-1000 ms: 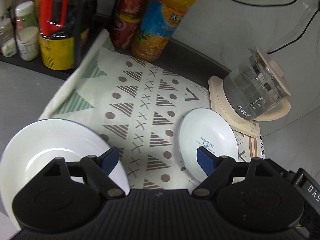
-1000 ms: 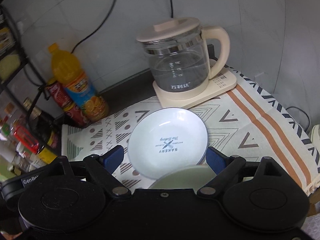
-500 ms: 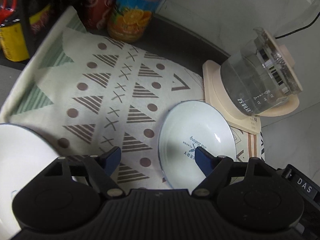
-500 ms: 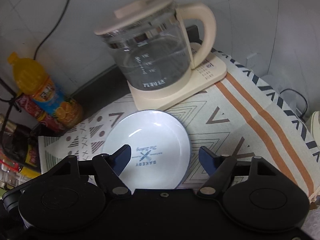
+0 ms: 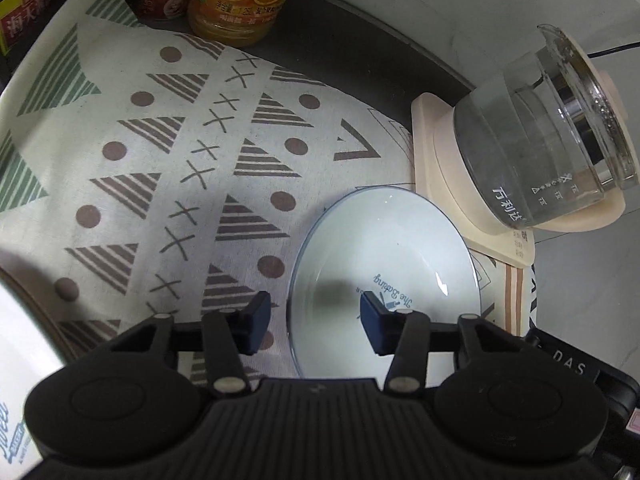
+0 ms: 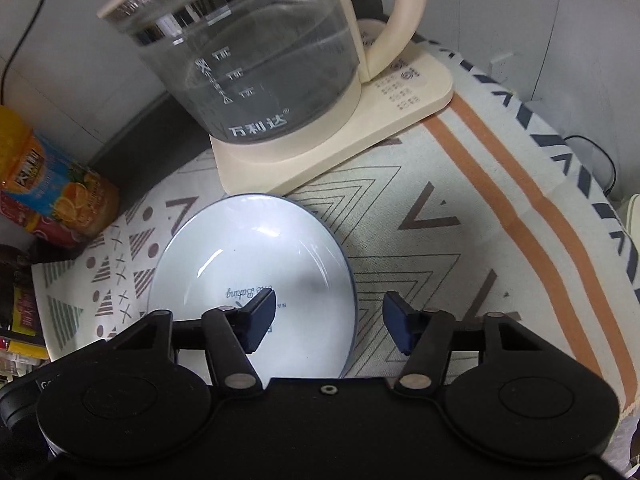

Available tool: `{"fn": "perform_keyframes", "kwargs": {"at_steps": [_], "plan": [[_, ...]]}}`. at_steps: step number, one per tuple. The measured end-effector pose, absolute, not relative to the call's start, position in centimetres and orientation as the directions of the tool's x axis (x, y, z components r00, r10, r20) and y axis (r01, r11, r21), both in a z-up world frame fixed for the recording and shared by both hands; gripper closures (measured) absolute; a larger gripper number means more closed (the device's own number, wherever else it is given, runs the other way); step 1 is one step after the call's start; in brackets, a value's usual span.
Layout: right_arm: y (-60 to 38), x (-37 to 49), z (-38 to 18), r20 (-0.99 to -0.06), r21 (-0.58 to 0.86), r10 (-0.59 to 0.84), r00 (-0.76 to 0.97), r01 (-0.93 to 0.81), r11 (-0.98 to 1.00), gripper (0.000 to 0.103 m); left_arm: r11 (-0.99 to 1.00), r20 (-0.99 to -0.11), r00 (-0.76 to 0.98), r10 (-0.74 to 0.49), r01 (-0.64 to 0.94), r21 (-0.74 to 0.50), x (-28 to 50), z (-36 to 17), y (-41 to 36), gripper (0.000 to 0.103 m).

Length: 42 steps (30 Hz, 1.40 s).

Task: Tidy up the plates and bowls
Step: 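Close the left and right tools on the rim of the 'BAKERY' plate, then carry the 'BAKERY' plate with both tools and lower it onto the plate stack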

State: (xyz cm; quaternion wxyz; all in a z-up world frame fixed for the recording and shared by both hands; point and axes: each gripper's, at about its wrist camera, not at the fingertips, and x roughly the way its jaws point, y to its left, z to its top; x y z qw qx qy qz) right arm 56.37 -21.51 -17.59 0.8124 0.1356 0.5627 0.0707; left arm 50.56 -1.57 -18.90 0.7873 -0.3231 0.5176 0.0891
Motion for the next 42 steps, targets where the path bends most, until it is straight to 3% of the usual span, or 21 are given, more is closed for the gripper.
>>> {"fn": "perform_keyframes", "kwargs": {"at_steps": [3, 10, 15, 20, 22, 27, 42], "plan": [[-20.9, 57.6, -18.1, -0.907, 0.295, 0.266, 0.325, 0.041, 0.955, 0.048, 0.769, -0.881, 0.430, -0.200, -0.488, -0.413, 50.9, -19.7, -1.7, 0.064], [-21.4, 58.7, -20.0, -0.917, 0.339, 0.309, 0.253, 0.083, 0.937, 0.065, 0.764, -0.887, 0.412, -0.207, -0.498, -0.410, 51.4, -20.4, -2.1, 0.072], [-22.0, 58.9, -21.0, -0.913, 0.372, 0.340, 0.223, 0.118, 0.921, 0.070, 0.763, -0.882, 0.429, -0.195, -0.499, -0.411, 51.5, -20.3, -2.3, 0.072], [-22.0, 59.4, -21.1, -0.913, 0.373, 0.345, 0.218, 0.108, 0.921, 0.071, 0.765, -0.883, 0.431, -0.187, -0.500, -0.407, 51.7, -20.2, -2.2, 0.081], [-22.3, 59.3, -21.1, -0.916, 0.363, 0.333, 0.226, 0.107, 0.926, 0.082, 0.764, -0.873, 0.449, -0.191, -0.490, -0.419, 51.4, -19.9, -2.0, 0.083], [-24.1, 58.4, -20.8, -0.865, 0.462, 0.418, 0.277, 0.119, 0.879, 0.091, 0.759, -0.853, 0.486, -0.188, -0.480, -0.440, 51.0, -18.5, -1.1, 0.083], [-22.7, 55.5, -17.4, -0.790, 0.521, 0.485, 0.375, -0.005, 0.854, 0.093, 0.754, -0.792, 0.594, -0.140, -0.455, -0.474, 48.4, -13.8, 1.3, 0.083]]}}
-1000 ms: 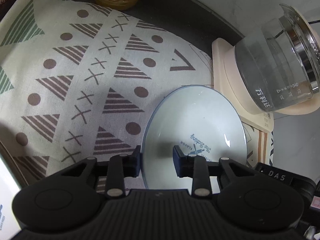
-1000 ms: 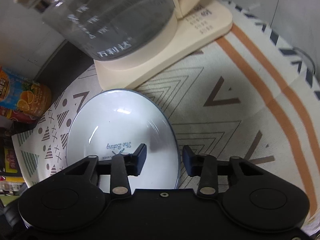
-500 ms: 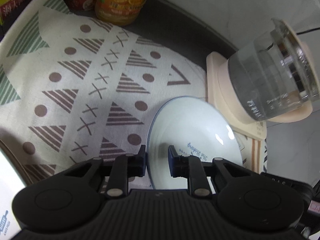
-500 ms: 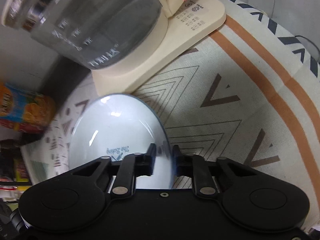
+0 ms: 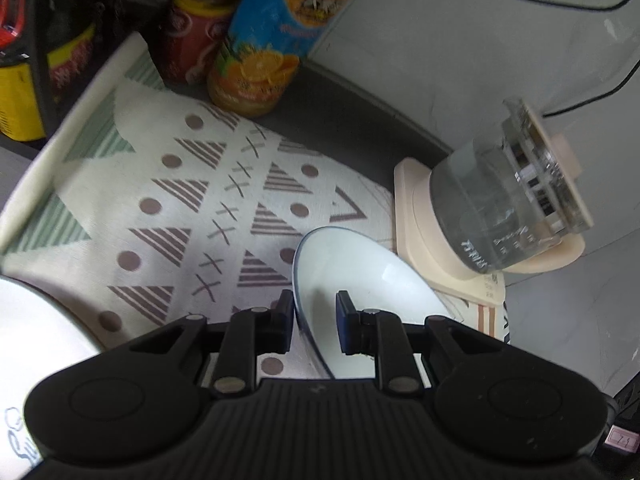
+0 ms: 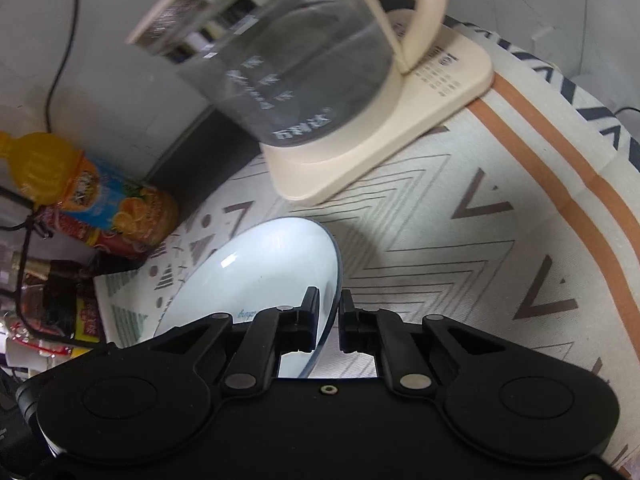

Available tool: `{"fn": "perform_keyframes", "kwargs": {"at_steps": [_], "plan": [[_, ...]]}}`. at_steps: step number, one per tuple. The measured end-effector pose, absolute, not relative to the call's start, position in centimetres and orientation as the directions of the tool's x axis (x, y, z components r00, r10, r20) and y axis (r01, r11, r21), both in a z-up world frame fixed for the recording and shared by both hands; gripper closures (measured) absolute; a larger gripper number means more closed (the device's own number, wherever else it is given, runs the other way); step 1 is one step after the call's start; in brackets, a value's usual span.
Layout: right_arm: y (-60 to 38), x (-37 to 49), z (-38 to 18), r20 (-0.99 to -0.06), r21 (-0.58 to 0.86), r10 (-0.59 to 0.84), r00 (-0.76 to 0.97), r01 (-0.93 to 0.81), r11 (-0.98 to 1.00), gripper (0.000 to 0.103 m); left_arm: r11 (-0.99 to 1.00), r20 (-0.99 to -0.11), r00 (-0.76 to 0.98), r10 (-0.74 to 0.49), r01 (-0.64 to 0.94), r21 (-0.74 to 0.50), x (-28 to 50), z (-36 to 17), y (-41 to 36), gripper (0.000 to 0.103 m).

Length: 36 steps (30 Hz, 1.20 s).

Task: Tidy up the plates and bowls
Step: 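Carry the 'BAKERY' plate with both tools and lower it onto the plate stack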

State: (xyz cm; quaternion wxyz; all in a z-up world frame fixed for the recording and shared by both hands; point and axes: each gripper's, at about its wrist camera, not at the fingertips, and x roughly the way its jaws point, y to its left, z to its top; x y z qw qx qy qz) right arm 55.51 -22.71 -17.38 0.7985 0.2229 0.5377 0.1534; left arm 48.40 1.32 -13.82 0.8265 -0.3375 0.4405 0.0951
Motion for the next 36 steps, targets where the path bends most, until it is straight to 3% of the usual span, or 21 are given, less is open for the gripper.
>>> {"fn": "perform_keyframes", "kwargs": {"at_steps": [36], "plan": [[-15.5, 43.5, -13.4, -0.720, 0.563, 0.589, 0.366, -0.188, 0.805, 0.093, 0.693, -0.758, 0.652, -0.017, -0.539, -0.479, 32.1, -10.2, 9.4, 0.083]]}}
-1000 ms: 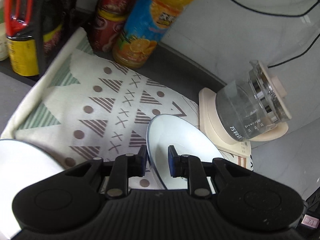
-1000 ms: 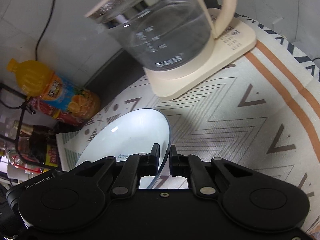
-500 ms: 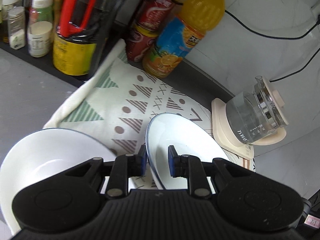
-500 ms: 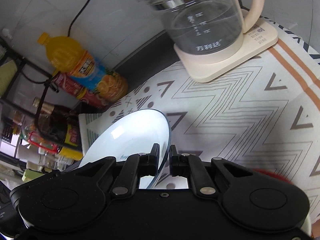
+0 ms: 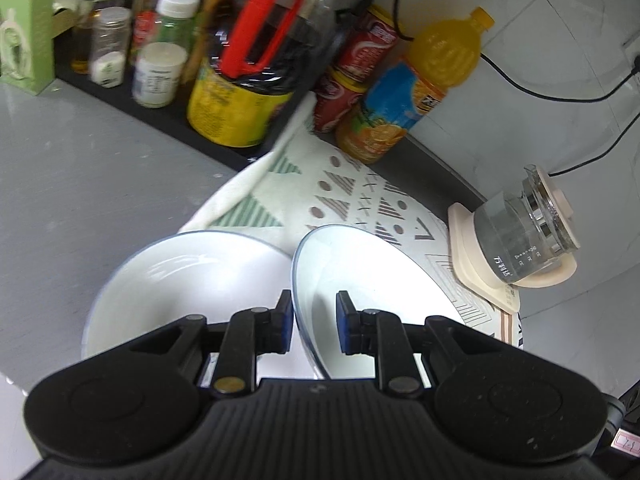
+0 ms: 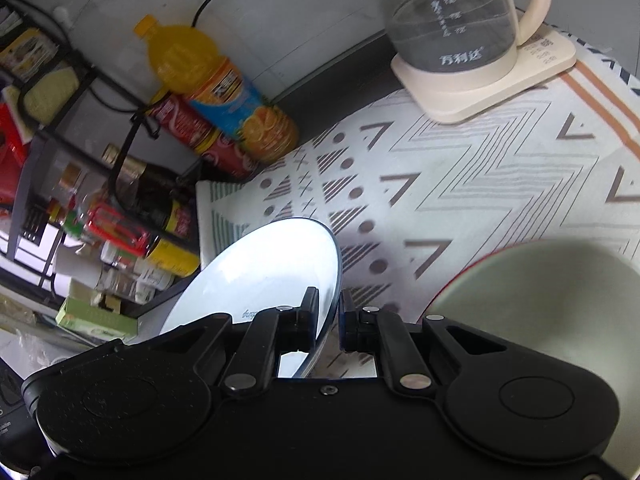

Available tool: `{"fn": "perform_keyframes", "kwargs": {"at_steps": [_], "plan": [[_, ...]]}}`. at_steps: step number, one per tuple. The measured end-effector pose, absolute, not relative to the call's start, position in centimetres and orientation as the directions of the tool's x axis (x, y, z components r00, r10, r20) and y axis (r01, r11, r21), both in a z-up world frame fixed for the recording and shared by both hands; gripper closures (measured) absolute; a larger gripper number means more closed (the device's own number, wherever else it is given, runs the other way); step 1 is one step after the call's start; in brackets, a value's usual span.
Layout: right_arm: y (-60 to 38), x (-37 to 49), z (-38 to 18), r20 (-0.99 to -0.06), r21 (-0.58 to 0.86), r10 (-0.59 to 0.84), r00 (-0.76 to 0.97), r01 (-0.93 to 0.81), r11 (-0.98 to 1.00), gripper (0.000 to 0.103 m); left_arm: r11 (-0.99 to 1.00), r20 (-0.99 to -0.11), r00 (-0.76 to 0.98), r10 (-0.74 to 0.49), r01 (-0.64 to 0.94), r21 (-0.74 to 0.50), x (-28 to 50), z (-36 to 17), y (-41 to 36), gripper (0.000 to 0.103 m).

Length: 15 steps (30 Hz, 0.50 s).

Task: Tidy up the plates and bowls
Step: 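Carry the 'BAKERY' plate with both tools and lower it onto the plate stack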

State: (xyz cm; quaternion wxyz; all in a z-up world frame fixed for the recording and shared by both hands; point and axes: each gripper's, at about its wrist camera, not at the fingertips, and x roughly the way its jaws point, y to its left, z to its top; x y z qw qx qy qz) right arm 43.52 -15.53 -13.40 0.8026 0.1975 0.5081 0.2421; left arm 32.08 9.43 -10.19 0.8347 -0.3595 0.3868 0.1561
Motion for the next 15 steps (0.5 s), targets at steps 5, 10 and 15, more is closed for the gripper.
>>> {"fn": "perform_keyframes", "kwargs": {"at_steps": [5, 10, 15], "plan": [[-14.4, 41.5, -13.3, -0.721, 0.558, 0.594, 0.357, -0.208, 0.803, 0.093, 0.688, -0.757, 0.654, -0.003, -0.548, -0.476, 29.8, -10.2, 10.2, 0.083], [-13.5, 39.9, -13.7, -0.726, 0.556, 0.598, 0.340, -0.222, 0.801, 0.093, 0.675, -0.762, 0.647, 0.007, -0.566, -0.474, 28.0, -10.7, 10.8, 0.083], [-12.7, 38.6, -14.3, -0.738, 0.546, 0.594, 0.320, -0.234, 0.805, 0.093, 0.658, -0.768, 0.641, 0.010, -0.582, -0.477, 26.5, -11.4, 11.2, 0.083]]}}
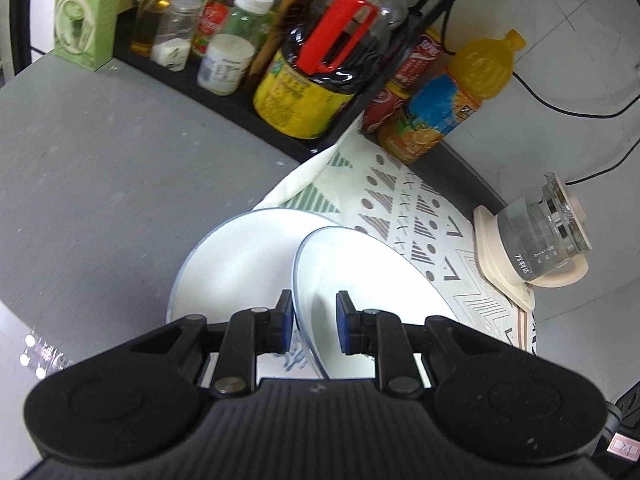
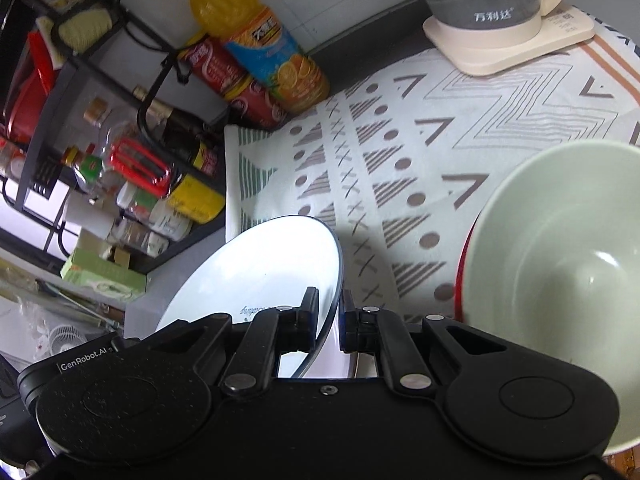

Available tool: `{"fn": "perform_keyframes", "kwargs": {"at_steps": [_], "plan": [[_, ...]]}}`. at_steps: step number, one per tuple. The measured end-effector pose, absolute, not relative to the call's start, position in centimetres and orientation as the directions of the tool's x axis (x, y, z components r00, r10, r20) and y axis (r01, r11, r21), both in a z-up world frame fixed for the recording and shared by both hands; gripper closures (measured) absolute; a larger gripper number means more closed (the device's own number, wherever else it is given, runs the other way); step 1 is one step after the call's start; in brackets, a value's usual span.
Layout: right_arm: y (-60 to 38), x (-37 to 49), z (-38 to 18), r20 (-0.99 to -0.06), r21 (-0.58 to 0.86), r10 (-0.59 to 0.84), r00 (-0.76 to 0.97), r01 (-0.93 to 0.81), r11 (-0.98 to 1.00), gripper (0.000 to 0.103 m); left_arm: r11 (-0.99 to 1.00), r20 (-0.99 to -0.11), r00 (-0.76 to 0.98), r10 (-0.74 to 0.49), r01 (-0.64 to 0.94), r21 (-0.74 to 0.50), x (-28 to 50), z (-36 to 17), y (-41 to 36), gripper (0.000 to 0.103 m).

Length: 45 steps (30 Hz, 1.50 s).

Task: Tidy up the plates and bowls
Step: 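Carry the 'BAKERY' plate with both tools and lower it onto the plate stack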

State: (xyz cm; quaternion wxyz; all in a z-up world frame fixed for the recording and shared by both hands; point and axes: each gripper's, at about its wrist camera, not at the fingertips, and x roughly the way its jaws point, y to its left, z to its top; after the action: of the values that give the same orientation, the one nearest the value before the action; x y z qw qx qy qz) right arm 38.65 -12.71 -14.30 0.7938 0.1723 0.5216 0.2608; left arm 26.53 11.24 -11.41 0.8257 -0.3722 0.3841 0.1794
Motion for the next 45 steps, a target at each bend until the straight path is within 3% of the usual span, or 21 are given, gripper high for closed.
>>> {"fn": "perform_keyframes", "kwargs": {"at_steps": [24, 45], "plan": [[-9.7, 37.0, -15.9, -0.815, 0.430, 0.509, 0.278, -0.300, 0.852, 0.093, 0.616, -0.813, 0.583, 0.004, -0.642, -0.457, 25.1, -15.5, 12.2, 0.083], [-8.1, 37.8, -16.6, -0.813, 0.390, 0.505, 0.290, -0.373, 0.842, 0.096, 0.614, -0.854, 0.519, 0.043, -0.688, -0.388, 26.5, -16.9, 12.5, 0.083]]}}
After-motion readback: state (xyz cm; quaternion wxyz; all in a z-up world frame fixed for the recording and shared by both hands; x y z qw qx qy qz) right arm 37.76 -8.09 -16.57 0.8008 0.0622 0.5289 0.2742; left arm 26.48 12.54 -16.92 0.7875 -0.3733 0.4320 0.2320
